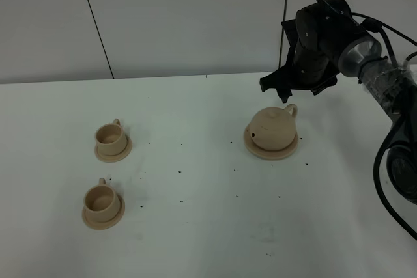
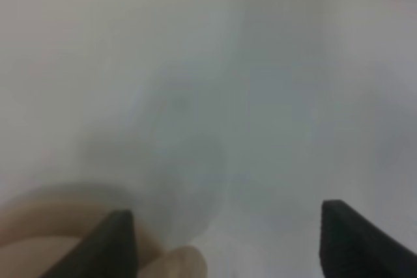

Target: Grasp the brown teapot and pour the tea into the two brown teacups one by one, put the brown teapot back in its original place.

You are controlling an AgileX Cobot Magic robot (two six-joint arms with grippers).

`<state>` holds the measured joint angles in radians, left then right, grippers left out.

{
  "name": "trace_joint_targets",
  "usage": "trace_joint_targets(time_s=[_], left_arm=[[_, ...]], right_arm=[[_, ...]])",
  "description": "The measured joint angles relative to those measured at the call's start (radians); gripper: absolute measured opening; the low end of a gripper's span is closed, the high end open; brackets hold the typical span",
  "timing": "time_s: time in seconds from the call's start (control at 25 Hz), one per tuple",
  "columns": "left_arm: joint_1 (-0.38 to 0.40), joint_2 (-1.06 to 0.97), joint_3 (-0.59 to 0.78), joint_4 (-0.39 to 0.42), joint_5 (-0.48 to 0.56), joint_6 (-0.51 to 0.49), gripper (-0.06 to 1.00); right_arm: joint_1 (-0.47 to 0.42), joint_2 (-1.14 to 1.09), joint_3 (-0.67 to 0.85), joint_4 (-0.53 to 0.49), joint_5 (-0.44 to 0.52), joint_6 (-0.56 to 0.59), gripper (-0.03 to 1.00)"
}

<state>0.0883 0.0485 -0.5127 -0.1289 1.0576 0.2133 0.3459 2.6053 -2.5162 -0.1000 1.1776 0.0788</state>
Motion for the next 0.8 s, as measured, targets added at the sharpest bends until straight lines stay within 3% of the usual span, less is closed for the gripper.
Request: trace_joint_targets(time_s=[0.8], left_arm=[[0.000, 0.000, 0.000, 0.000, 0.000, 0.000, 0.39]], right_arm=[[0.000, 0.022, 0.000, -0.053, 0.028, 0.000, 0.57]])
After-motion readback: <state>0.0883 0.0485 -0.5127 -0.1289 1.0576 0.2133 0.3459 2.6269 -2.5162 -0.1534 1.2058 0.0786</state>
